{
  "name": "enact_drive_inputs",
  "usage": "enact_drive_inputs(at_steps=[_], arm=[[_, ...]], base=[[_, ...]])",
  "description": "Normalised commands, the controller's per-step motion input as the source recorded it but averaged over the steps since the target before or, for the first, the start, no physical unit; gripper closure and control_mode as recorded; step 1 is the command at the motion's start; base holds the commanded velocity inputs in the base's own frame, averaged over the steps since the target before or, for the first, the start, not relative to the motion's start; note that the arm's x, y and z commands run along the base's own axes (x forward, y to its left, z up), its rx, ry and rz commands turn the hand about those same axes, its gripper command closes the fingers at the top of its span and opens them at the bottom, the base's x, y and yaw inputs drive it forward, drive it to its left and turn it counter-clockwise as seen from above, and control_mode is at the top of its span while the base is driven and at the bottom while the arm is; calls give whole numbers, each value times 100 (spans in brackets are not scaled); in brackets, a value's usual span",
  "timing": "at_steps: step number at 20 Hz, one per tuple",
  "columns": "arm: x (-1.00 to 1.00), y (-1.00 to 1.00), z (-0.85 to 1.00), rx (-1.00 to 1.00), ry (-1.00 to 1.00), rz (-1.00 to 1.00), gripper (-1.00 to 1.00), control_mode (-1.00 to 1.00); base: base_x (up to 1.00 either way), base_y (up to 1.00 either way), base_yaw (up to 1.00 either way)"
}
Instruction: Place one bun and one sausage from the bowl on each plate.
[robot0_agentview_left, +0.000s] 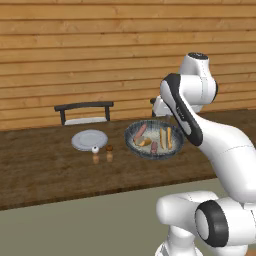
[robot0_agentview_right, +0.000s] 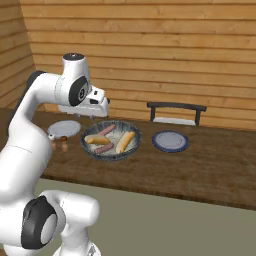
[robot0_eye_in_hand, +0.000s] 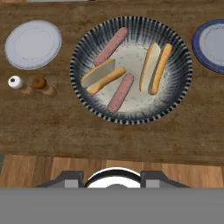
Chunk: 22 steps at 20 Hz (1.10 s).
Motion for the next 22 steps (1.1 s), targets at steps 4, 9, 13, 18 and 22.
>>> enact_drive_inputs(at_steps=[4, 9, 13, 18, 22], arm=[[1, 2, -36, 0, 0, 0, -100, -100], [45, 0, -27, 0, 0, 0, -100, -100], [67, 0, -1, 0, 0, 0, -100, -100], [55, -35, -28, 0, 0, 0, -100, -100], [46, -38, -49, 0, 0, 0, -100, -100]], base=[[0, 0, 0], [0, 0, 0], [0, 0, 0], [0, 0, 0], [0, 0, 0]])
